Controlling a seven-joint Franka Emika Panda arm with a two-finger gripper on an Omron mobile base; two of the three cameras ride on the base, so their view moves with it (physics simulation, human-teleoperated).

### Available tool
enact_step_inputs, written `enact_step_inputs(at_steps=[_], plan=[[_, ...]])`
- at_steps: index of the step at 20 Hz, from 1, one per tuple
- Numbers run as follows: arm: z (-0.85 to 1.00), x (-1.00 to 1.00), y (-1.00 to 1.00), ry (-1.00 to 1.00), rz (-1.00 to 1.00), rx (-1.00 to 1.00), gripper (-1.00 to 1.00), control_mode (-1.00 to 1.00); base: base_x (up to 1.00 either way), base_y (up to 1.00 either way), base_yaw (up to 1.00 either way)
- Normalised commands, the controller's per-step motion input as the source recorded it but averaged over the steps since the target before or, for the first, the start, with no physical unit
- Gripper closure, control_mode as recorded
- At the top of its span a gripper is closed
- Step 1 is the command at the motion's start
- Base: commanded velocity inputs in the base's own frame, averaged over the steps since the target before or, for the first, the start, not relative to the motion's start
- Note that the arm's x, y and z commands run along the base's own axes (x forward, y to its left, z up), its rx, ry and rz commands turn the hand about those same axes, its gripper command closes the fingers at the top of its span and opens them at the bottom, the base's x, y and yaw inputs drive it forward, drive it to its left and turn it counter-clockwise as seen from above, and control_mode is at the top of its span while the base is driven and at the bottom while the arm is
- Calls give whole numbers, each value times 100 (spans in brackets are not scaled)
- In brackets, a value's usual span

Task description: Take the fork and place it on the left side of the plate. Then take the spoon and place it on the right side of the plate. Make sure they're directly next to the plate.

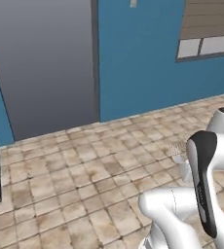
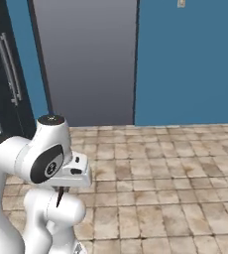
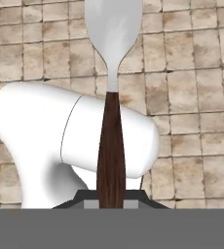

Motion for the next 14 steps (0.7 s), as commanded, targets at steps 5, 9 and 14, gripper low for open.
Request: enact_step_inputs(at_steps=[5, 9, 14], plan=[[0, 0, 0, 0, 0, 0, 100, 100, -2, 0, -69], [0, 0, 0, 0, 0, 0, 100, 100, 0, 0, -65], [0, 0, 0, 0, 0, 0, 100, 100, 0, 0, -58]])
